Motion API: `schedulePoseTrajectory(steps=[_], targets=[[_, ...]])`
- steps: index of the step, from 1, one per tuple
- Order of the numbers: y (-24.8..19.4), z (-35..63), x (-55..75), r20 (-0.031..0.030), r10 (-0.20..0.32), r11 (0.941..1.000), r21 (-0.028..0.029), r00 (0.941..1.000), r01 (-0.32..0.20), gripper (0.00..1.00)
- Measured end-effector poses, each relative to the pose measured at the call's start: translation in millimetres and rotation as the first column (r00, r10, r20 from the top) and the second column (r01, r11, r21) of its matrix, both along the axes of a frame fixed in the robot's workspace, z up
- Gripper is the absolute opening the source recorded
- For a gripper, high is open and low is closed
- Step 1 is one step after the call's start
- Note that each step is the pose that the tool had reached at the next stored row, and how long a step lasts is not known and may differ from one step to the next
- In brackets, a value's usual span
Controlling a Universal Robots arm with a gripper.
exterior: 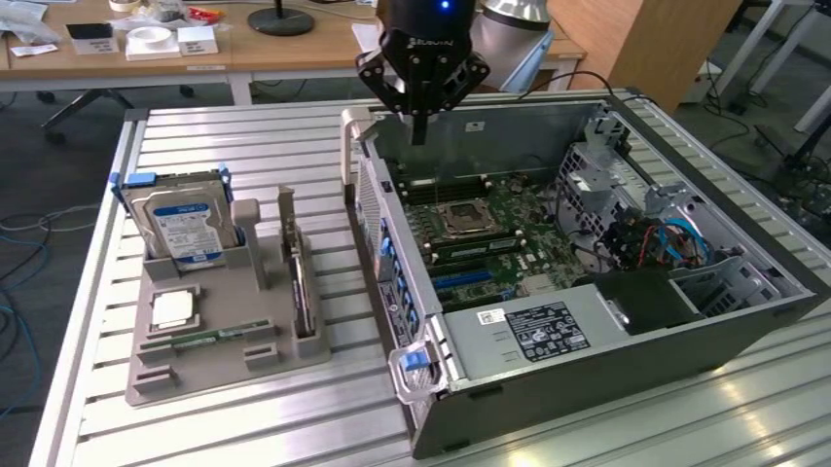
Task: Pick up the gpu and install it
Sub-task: 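Reach for the gpu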
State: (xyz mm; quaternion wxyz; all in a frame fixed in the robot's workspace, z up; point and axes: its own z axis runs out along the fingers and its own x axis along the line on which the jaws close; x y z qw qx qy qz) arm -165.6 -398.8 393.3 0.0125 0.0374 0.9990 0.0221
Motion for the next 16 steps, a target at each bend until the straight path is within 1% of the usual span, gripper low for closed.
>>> schedulePoseTrajectory(steps=[16], targets=[[0.0, 0.0, -4.5, 0.0000, 0.000, 1.0000, 0.0000, 1.0000, 0.000, 0.11]])
